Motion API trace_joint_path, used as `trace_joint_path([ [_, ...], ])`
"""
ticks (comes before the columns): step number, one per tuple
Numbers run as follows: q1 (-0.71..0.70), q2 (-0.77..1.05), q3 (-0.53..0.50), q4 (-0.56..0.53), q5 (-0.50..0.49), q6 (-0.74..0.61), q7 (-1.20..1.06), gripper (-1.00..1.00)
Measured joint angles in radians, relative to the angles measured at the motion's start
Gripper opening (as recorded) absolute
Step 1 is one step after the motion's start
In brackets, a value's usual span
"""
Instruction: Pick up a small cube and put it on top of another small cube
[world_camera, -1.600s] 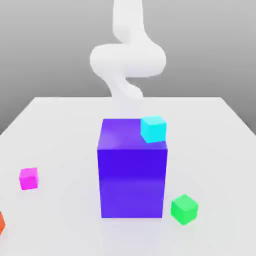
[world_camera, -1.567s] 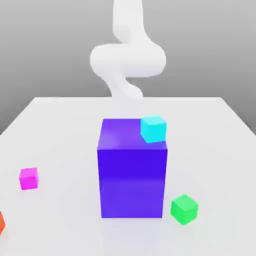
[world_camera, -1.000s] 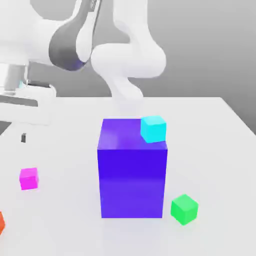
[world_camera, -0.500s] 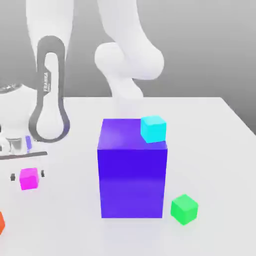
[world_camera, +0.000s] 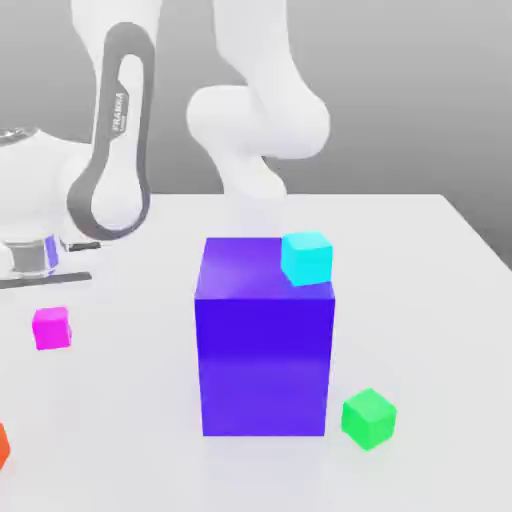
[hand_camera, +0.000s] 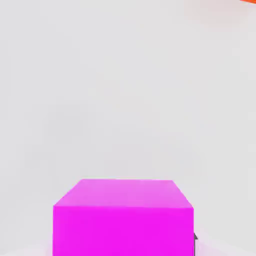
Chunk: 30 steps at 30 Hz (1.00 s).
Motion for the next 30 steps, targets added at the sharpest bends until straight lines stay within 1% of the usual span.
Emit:
trace_joint_path([
  [2,0.039,-0.063,0.026,0.011,-0.078,-0.018,0.106,-1.00],
  [4,0.050,-0.125,0.066,0.023,-0.134,-0.037,0.200,-1.00],
  [6,0.059,-0.185,0.115,0.036,-0.169,-0.056,0.279,-1.00],
  [8,0.080,-0.216,0.147,0.044,-0.175,-0.067,0.311,-1.00],
  [18,0.214,-0.275,0.245,0.066,-0.113,-0.099,0.313,-1.00],
  [30,0.397,-0.329,0.334,0.093,0.008,-0.138,0.273,-1.00],
])
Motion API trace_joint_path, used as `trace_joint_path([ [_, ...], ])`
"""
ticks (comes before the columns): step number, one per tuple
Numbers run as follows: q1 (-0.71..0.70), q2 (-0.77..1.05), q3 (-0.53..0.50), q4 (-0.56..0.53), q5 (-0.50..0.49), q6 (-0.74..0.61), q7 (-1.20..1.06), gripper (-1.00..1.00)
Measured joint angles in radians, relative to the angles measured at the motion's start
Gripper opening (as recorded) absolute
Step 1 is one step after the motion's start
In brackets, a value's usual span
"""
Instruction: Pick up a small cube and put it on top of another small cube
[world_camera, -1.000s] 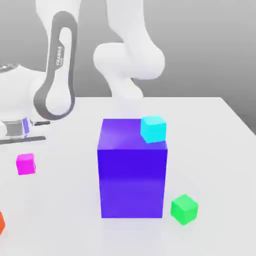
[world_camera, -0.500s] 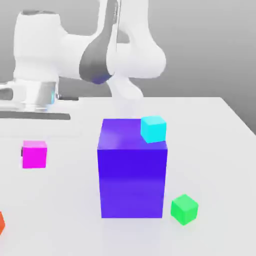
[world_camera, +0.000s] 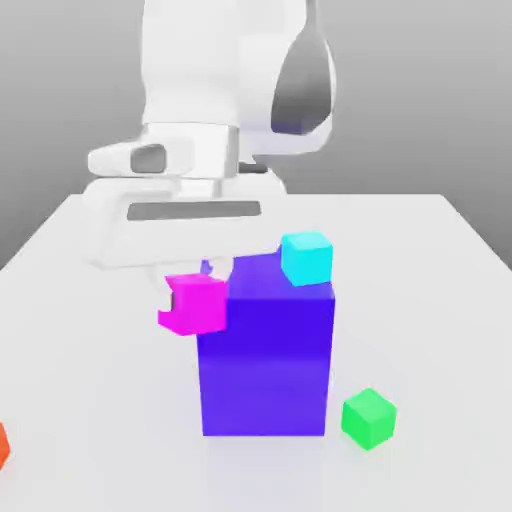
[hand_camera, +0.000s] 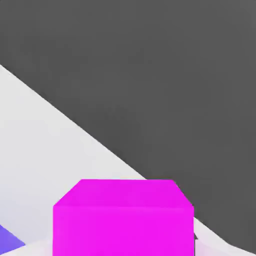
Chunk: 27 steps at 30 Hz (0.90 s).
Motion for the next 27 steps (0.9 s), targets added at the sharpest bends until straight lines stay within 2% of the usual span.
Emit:
trace_joint_path([
  [14,0.219,-0.019,0.073,0.024,0.155,-0.047,-0.094,-1.00],
  [21,0.281,0.092,0.086,-0.013,0.133,-0.037,-0.254,-1.00],
  [27,0.304,0.178,0.114,-0.048,0.058,-0.024,-0.357,-1.00],
])
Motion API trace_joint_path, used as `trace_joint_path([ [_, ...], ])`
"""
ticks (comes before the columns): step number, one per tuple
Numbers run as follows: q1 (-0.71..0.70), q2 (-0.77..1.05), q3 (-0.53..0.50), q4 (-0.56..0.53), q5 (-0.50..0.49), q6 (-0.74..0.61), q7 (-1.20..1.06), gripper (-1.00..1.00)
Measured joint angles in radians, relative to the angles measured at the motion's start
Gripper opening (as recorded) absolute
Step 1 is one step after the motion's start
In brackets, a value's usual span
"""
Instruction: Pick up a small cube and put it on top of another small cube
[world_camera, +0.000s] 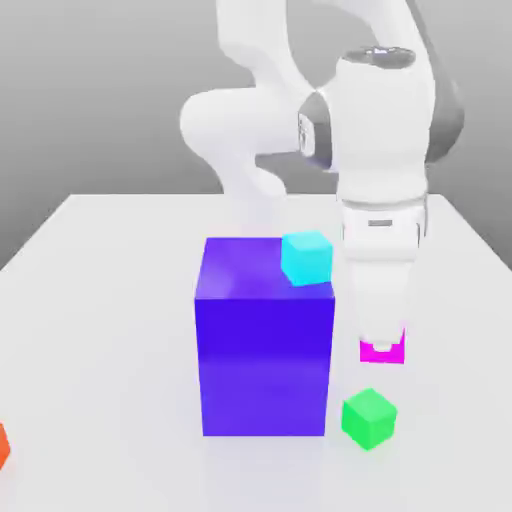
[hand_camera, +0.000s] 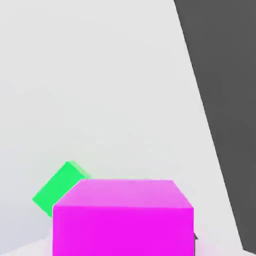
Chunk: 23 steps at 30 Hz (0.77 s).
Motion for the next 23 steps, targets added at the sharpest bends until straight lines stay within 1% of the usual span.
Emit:
trace_joint_path([
  [4,0.014,0.046,0.015,-0.023,-0.078,0.007,-0.051,-1.00],
  [7,0.031,0.067,0.017,-0.028,-0.074,0.019,-0.099,-1.00],
  [13,0.040,0.141,0.013,-0.018,-0.072,0.087,-0.109,-1.00],
  [20,0.041,0.256,-0.002,-0.020,-0.106,0.198,-0.083,-1.00],
  [21,0.043,0.269,-0.006,-0.021,-0.112,0.211,-0.078,1.00],
  [23,0.043,0.269,-0.006,-0.021,-0.112,0.211,-0.078,1.00],
])
